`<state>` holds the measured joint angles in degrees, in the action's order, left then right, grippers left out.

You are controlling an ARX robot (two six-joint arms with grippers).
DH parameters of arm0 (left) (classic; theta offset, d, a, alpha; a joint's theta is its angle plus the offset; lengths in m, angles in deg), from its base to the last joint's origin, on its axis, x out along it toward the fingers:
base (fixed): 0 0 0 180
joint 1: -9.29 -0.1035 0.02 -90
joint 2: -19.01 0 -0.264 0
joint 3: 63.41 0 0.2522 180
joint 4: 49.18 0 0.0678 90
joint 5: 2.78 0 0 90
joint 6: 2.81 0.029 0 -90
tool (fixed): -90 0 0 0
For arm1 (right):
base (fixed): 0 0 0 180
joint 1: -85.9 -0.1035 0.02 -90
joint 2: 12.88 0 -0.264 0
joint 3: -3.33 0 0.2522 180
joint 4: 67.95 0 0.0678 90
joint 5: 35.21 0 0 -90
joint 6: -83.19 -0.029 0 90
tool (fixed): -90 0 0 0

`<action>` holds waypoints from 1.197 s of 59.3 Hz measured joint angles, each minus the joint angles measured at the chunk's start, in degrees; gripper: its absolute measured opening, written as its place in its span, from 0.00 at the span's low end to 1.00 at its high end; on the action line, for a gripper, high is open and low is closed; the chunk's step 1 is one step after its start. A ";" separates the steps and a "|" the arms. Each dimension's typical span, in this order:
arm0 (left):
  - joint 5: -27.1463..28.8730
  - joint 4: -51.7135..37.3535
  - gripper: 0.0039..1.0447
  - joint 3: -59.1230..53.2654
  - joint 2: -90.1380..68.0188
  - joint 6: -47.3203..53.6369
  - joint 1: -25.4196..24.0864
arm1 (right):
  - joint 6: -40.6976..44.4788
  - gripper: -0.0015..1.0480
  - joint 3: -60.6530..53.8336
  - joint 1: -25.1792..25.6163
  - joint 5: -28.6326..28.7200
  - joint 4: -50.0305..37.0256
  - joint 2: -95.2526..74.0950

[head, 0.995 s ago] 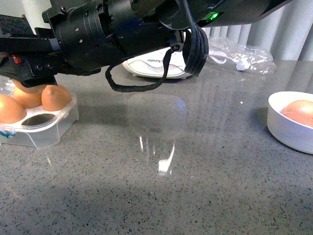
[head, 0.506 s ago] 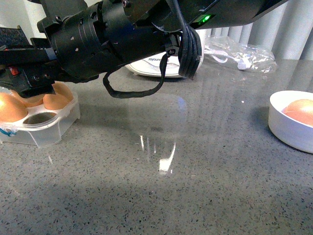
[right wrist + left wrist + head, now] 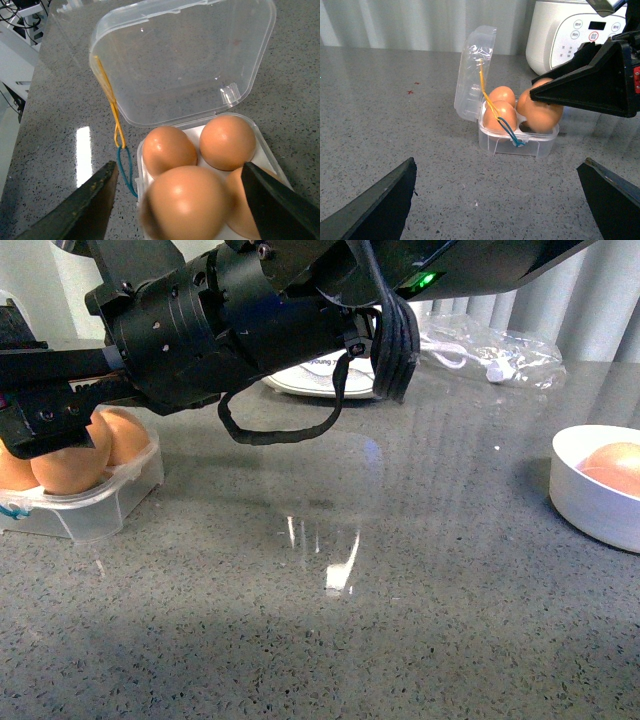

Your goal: Put egg into box

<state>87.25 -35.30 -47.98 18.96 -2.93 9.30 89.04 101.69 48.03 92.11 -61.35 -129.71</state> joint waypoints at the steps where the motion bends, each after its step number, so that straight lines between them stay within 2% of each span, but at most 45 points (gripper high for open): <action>1: 0.00 0.00 0.94 0.00 0.00 0.00 0.00 | 0.00 0.82 0.00 0.04 0.00 -0.02 0.00; 4: 0.00 0.00 0.94 0.00 0.00 0.00 0.00 | -0.07 0.92 0.00 0.31 0.00 -0.07 0.00; 6: 0.02 0.00 0.94 0.00 0.00 0.00 0.00 | -0.26 0.95 0.00 0.50 -0.04 -0.22 0.00; 10: 0.00 0.00 0.94 0.00 0.00 0.00 0.00 | -0.24 0.93 0.00 0.85 -0.17 -0.55 0.00; 21: 0.00 0.00 0.94 0.00 0.00 0.00 0.00 | -1.40 0.93 -0.31 2.69 -0.63 -3.13 0.44; 32: 0.02 0.00 0.94 0.00 0.00 0.00 0.00 | -4.24 0.93 -4.37 6.88 -3.67 -8.83 4.42; 46: 0.00 0.00 0.94 0.00 0.00 0.00 0.00 | -9.14 0.93 -20.92 21.81 -14.99 -17.25 20.31; 52: 0.00 0.00 0.94 0.00 0.00 0.00 0.00 | -5.99 0.93 -30.51 28.76 -22.93 -19.32 29.40; 58: 0.02 0.00 0.94 0.00 0.00 0.00 0.00 | -1.44 0.93 -39.54 36.26 -27.39 -21.53 38.99; 66: 0.00 0.00 0.94 0.00 0.00 0.00 0.00 | 3.50 0.92 -48.89 46.12 -27.43 -23.61 51.32; 71: 0.00 0.00 0.94 0.00 0.00 0.00 0.02 | -0.22 0.80 -53.31 50.36 -24.24 -21.66 57.51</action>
<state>87.25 -35.30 -47.98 18.96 -2.93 9.32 88.82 48.38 98.39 67.87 -83.01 -72.21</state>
